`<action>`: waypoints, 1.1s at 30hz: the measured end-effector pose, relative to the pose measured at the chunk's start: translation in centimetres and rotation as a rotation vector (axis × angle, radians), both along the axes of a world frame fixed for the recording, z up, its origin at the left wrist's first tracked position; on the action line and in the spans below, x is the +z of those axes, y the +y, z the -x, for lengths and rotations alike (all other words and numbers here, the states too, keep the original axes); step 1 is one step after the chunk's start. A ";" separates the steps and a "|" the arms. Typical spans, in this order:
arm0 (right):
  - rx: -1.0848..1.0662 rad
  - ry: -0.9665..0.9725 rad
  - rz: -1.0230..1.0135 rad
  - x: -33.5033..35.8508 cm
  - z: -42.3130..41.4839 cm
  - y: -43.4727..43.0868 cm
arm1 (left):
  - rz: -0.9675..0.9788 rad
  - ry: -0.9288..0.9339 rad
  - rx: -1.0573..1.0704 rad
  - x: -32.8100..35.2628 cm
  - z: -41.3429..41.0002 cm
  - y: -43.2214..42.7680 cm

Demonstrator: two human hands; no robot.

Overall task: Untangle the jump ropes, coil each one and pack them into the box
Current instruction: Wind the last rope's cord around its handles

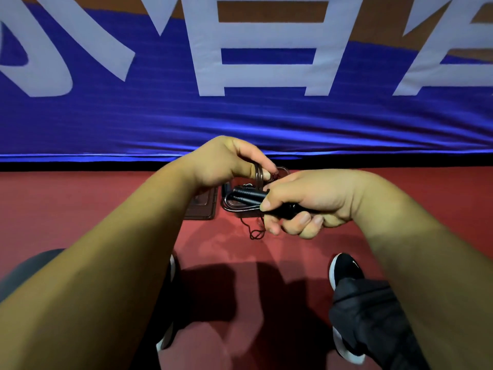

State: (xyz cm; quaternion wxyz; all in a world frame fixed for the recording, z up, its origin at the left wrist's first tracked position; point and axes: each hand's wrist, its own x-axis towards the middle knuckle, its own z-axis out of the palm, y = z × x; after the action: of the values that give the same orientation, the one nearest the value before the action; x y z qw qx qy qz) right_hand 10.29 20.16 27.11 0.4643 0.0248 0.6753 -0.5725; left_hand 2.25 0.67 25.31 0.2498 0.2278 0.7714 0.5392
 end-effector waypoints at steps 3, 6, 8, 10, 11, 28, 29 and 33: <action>-0.140 0.015 -0.003 -1.0 0.7 0.1 | -0.014 0.081 0.054 0.8 0.0 0.3; -0.299 0.071 -0.014 -1.5 1.7 0.5 | 0.025 0.277 0.141 1.3 0.1 0.6; -0.373 0.107 -0.066 -2.0 2.4 0.8 | 0.128 0.487 0.141 1.6 0.3 0.8; -0.430 0.125 -0.110 -2.6 2.9 0.9 | 0.234 0.676 0.084 1.8 0.2 0.9; -0.462 0.128 -0.122 -2.9 3.2 0.9 | 0.270 0.750 0.042 1.9 0.1 1.0; -0.682 0.390 -0.085 -3.7 4.4 -0.2 | 0.253 0.074 -0.118 -0.2 -0.2 0.8; -0.675 0.393 -0.095 -3.6 4.4 -0.1 | 0.194 -0.001 -0.153 -0.1 -0.3 0.4; -0.701 0.404 -0.103 -3.6 4.3 0.1 | 0.239 -0.007 -0.160 0.1 -0.3 -0.3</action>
State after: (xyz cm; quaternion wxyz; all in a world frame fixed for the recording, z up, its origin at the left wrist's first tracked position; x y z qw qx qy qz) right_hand 5.95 20.23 23.49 0.0971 0.1637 0.7314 -0.6549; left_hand 2.52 0.34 25.45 0.3199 0.2556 0.8085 0.4227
